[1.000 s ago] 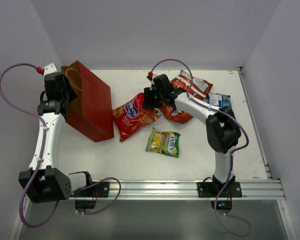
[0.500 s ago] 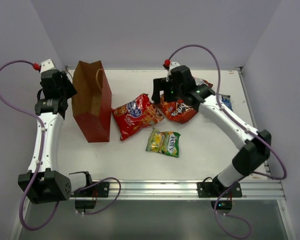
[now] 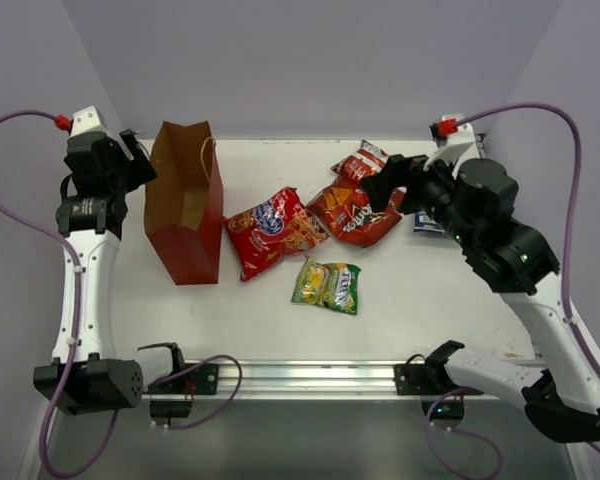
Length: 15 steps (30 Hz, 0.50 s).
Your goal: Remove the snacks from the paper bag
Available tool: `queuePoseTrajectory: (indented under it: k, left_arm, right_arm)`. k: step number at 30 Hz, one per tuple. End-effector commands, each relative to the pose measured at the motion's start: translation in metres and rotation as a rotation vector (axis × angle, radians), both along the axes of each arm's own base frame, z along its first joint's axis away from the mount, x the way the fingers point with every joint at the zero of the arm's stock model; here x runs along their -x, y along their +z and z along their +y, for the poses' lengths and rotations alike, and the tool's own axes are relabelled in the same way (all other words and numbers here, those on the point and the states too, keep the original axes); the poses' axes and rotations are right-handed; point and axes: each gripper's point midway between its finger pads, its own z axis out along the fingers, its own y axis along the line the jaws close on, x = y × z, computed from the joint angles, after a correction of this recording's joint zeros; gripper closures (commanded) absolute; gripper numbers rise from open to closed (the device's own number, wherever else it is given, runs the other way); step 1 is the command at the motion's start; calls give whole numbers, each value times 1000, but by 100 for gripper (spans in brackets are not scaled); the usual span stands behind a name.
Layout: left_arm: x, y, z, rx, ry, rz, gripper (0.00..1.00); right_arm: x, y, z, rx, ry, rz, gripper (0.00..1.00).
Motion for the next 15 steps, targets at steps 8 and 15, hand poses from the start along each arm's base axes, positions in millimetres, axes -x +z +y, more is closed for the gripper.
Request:
queuePoseTrajectory:
  k: [8, 15]
  left_arm:
    - [46, 95, -33, -34, -177, -214, 0]
    - [76, 130, -64, -134, -369, -329, 0]
  right_arm:
    - [45, 61, -89, -7, -241, -259, 1]
    - [78, 96, -126, -33, -298, -456, 1]
